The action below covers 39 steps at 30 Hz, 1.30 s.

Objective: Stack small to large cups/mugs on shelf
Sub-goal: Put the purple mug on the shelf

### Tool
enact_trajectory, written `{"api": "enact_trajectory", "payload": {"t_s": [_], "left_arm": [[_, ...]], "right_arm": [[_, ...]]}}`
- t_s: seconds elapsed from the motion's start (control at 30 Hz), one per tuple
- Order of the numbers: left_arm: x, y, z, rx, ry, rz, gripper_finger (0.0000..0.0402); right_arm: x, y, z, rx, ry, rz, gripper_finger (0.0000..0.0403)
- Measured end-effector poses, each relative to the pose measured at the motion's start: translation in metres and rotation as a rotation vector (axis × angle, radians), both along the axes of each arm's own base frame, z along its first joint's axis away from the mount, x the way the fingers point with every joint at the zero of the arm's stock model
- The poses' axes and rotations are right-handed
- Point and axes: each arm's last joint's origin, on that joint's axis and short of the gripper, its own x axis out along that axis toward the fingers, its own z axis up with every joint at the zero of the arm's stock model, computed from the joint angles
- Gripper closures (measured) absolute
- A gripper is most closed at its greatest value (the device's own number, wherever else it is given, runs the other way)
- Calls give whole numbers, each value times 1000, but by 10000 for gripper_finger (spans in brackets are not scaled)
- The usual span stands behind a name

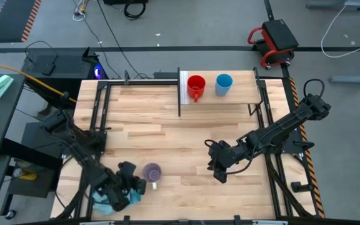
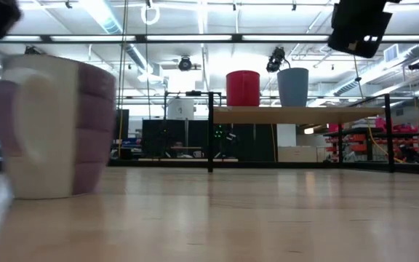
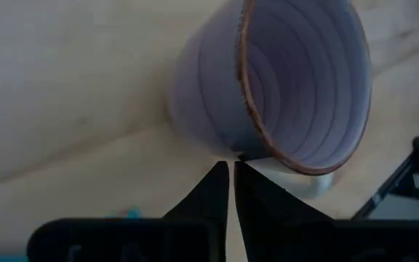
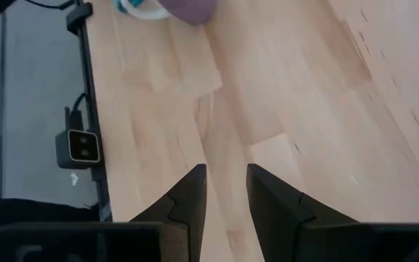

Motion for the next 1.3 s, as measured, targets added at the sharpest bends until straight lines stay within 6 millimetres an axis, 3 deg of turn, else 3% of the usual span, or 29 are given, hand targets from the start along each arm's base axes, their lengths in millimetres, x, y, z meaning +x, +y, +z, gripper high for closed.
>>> {"api": "enact_trajectory", "payload": {"t_s": [0.3, 0.6, 0.8, 1.07, 1.3], "left_arm": [[34, 27, 2, 47, 16, -39, 363], [59, 47, 6, 86, -11, -105, 372], [62, 53, 4, 67, 48, -153, 366], [44, 57, -4, 43, 230, -71, 375], [59, 73, -3, 43, 196, -46, 374]], "right_arm": [[-8, -3, -23, 6, 58, -41, 296], [-6, -5, -31, 45, 24, -73, 296], [-6, -5, -31, 47, 24, -76, 296], [-8, -5, -32, 76, 56, -108, 296], [-8, -5, -32, 70, 51, -112, 296]]}}
